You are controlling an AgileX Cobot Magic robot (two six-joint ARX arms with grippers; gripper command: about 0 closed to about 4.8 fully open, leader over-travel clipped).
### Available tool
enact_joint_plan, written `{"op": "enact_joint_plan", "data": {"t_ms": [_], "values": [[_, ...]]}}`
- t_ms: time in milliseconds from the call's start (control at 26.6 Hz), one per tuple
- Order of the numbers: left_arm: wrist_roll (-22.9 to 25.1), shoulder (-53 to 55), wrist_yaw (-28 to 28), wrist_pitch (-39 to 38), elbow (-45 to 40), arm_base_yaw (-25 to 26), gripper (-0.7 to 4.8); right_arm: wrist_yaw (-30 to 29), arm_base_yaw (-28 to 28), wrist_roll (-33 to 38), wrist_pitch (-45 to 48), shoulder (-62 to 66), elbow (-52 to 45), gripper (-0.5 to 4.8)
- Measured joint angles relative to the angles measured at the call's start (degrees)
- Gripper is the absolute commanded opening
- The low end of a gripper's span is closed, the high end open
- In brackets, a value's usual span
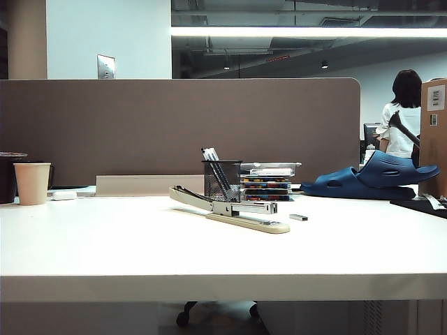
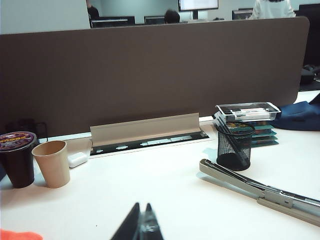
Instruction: Pick up a set of staples and put them into the open stapler.
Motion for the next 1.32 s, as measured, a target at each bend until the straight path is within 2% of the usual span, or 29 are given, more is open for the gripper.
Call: {"op": "enact_joint_plan", "data": {"t_ms": [188, 451, 677, 940, 1316], "values": [[0.02, -4.2, -0.04, -0.26, -2.29, 0.02, -0.05, 0.0, 0.2, 0.28, 5.6, -4.98, -4.83, -0.09], [0.0, -14.23, -4.48, -0.07, -8.41, 0.02, -0.05, 0.02, 0.2, 0.11, 13.0, -9.09, -12.83, -0.09], [0.0, -13.99, -5.2, 0.48, -10.23, 0.04, -0.05, 0.17, 0.2, -3.17, 17.84, -9.99, -16.92, -0.09], [0.0, -13.99, -7.34, 5.77, -15.58, 0.04, -0.05, 1.4, 0.17, -6.12, 20.09, -10.05, -17.14, -0.08], [0.0, -13.99, -6.19, 3.39, -16.17, 0.04, -0.05, 1.42, 0.17, -6.1, 20.0, -10.05, -17.14, -0.08]]}}
